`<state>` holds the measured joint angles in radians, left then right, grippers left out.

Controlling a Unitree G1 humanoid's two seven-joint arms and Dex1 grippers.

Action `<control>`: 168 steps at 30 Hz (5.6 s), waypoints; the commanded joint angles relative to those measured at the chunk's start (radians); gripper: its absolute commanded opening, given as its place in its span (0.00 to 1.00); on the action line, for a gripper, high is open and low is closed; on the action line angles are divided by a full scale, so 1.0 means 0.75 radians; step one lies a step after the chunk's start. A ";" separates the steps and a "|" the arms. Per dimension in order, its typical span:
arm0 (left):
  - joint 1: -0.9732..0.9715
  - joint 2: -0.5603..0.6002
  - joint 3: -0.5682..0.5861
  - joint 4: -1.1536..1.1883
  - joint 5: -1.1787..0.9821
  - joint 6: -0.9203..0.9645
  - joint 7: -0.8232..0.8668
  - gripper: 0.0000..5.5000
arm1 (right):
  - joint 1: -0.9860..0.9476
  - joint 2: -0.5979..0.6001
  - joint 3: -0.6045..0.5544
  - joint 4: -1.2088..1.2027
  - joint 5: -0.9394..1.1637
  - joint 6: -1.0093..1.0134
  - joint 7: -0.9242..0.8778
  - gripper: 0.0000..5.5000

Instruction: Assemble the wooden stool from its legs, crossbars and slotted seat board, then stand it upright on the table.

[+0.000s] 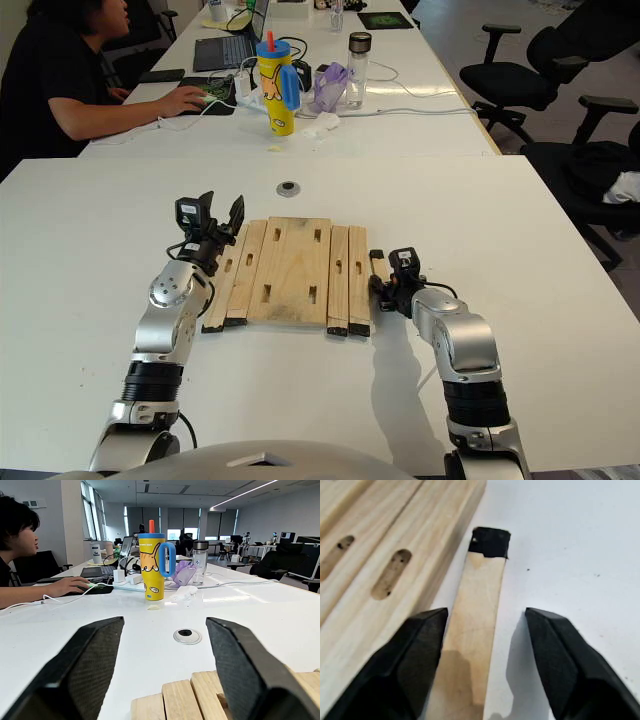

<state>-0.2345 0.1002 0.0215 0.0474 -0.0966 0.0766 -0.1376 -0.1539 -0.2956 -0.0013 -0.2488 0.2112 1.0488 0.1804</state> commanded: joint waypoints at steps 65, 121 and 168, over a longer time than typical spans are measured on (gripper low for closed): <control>-0.380 -0.015 0.219 -0.188 -1.095 0.937 -0.280 0.08 | -0.003 0.013 0.205 -0.143 -0.046 -1.073 0.398 0.32; 0.220 -0.154 0.139 -0.348 -0.385 0.397 0.236 0.08 | -0.123 0.050 -0.103 0.126 0.016 -0.891 0.167 0.33; 0.309 -0.124 -0.163 -0.318 0.024 0.142 0.145 0.22 | -0.119 0.056 0.036 0.082 -0.059 -0.868 0.197 0.33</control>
<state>0.0167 0.0199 -0.1121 -0.1627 -0.0514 0.2169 -0.0078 -0.2260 -0.2559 0.0246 -0.1916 0.1663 0.3928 0.3261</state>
